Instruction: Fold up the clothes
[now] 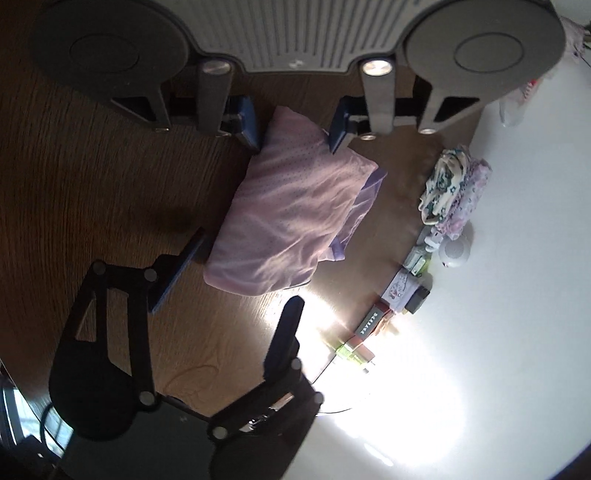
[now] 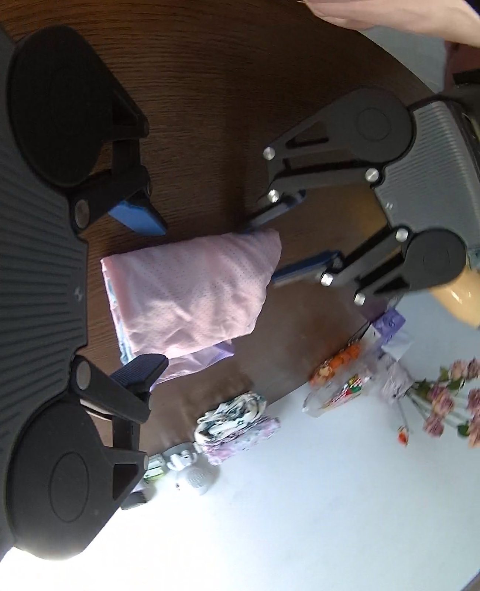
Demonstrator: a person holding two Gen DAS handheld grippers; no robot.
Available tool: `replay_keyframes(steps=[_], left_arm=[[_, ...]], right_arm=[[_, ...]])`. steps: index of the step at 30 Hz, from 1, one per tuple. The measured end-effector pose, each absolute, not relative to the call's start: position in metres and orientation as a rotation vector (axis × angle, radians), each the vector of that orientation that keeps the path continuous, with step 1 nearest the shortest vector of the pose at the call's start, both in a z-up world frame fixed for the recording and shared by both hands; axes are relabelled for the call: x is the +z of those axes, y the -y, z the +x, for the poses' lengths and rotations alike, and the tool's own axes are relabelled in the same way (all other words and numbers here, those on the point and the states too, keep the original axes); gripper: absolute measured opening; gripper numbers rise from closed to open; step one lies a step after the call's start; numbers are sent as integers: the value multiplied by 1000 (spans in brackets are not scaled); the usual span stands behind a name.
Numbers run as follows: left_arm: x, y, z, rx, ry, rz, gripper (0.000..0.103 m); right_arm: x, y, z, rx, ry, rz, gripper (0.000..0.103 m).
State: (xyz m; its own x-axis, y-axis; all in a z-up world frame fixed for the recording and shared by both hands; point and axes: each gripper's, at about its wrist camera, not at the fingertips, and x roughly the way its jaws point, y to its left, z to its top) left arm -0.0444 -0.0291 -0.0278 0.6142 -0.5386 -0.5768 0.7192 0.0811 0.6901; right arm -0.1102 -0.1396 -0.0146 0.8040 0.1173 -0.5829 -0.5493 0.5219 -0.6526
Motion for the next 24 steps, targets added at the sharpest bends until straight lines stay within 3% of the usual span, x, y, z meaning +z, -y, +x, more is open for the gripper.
replay_keyframes(steps=[5, 8, 9, 11, 12, 14, 16, 17, 24], left_arm=[[-38, 35, -52, -943, -76, 1302, 40], [-39, 38, -51, -965, -79, 1334, 24], [-39, 38, -51, -975, -84, 1336, 23], [-36, 37, -49, -985, -91, 1314, 23], [-34, 37, -49, -987, -94, 1297, 25], [-30, 36, -48, -991, -98, 1266, 28], [-30, 34, -52, -989, -85, 1253, 44], [-31, 34, -55, -981, -67, 1256, 59], [-46, 44, -57, -914, 36, 1314, 61]], right_arm=[[-22, 131, -108, 412, -509, -1050, 73], [-25, 125, -104, 408, -511, -1114, 72], [-27, 123, -102, 407, -514, -1141, 67], [-29, 121, -96, 423, -560, -1162, 39], [-30, 120, -92, 438, -598, -1156, 19], [-28, 122, -87, 443, -629, -1106, 16], [-19, 126, -80, 440, -663, -1029, 14], [-12, 129, -76, 443, -683, -978, 13], [32, 149, -52, 514, -782, -703, 13]])
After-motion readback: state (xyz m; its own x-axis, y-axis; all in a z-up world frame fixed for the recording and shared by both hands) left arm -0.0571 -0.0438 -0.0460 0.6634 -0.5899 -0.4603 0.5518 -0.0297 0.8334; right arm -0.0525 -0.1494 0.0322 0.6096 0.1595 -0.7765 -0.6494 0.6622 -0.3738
